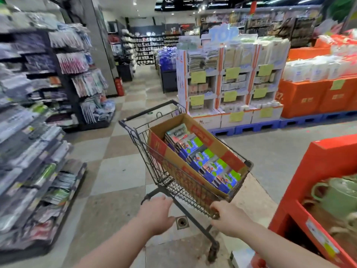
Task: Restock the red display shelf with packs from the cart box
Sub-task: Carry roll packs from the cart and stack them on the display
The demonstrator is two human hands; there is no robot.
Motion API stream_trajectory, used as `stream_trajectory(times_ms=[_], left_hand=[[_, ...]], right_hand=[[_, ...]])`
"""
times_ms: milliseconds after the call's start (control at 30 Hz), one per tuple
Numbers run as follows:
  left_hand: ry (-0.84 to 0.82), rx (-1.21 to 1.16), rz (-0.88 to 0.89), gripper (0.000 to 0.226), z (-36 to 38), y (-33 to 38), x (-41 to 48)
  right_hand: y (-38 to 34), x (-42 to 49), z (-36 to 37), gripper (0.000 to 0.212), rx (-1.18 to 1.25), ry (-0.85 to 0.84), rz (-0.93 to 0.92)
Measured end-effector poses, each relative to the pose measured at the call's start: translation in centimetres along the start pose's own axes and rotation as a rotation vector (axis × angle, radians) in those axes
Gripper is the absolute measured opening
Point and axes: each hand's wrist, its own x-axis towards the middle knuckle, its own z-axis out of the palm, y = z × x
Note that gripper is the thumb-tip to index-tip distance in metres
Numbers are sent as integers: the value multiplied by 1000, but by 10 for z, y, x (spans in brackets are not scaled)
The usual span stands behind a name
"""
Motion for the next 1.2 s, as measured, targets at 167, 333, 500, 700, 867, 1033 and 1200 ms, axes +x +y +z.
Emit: stream_trajectory(times_ms=[167,333,500,700,867,1033,1200], left_hand=[[45,-38,-3,49,-25,-1,57],[128,-99,20,47,-41,-7,101],[94,-106,45,52,-36,-21,144],[-38,-70,116,48,-21,-48,203],[-82,-53,212,51,-20,-84,259],[-107,-20,315,46,-20,-116,313],[-88,10,434,45,-21,-115,358]], right_hand=[[20,49,7,46,-54,-100,-3],[29,83,9,45,-64,-150,13],[35,114,6,44,-12,-172,39],[28,168,-11,40,78,-107,139],[10,228,-33,40,144,-34,230],[0,271,-43,34,277,50,364],[14,278,-37,37,311,11,517]])
